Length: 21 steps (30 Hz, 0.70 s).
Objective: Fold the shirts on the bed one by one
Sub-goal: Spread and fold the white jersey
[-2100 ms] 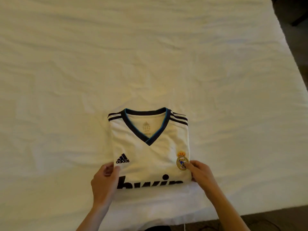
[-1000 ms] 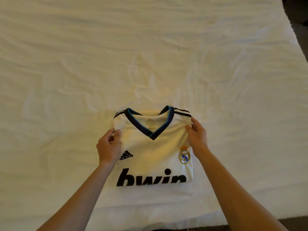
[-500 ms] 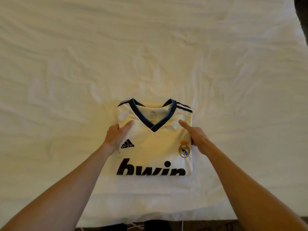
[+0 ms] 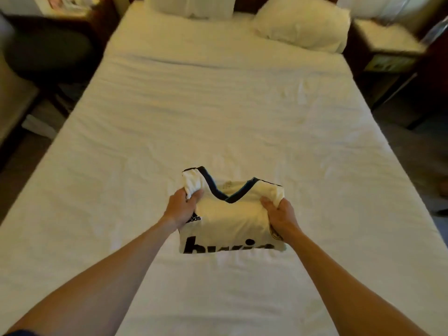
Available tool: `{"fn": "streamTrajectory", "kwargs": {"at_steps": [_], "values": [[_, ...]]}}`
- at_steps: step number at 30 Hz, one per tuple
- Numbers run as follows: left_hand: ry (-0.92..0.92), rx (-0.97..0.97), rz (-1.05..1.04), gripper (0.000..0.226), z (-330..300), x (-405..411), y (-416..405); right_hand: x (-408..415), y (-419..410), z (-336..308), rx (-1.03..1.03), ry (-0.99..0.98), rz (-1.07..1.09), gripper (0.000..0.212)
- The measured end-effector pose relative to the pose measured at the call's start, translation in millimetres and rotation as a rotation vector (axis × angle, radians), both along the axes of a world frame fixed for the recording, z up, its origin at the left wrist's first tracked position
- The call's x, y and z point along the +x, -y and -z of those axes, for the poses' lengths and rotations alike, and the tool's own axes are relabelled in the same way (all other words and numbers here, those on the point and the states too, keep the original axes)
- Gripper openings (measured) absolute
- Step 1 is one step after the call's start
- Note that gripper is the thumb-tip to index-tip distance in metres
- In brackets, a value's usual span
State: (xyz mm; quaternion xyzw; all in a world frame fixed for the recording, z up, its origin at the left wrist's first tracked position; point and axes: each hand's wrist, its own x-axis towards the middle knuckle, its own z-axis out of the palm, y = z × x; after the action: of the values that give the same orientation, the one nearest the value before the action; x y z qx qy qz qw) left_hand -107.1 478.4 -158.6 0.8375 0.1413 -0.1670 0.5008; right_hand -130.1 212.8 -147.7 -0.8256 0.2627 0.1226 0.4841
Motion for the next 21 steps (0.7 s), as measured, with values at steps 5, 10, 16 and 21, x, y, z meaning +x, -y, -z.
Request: {"fn": "streamTrajectory", "kwargs": {"at_steps": [5,10,16,21], "values": [[0.3,0.251,0.102,0.047,-229.8,56.1,-43.9,57.9,-38.8,-216.6,-0.021,0.209,-0.071,0.046],[0.491,0.367,0.028,0.04,-443.8,53.2,-100.6,69.6,-95.7,-409.7,0.022,0.392,-0.13,0.051],[0.635,0.311,-0.13,0.036,-595.5,10.9,-176.6,60.3,-165.9,-564.0,0.069,0.585,-0.239,0.034],[0.656,0.305,-0.286,0.047,-658.7,-36.7,-231.3,55.6,-219.8,-630.3,0.144,0.648,-0.398,0.03]]}}
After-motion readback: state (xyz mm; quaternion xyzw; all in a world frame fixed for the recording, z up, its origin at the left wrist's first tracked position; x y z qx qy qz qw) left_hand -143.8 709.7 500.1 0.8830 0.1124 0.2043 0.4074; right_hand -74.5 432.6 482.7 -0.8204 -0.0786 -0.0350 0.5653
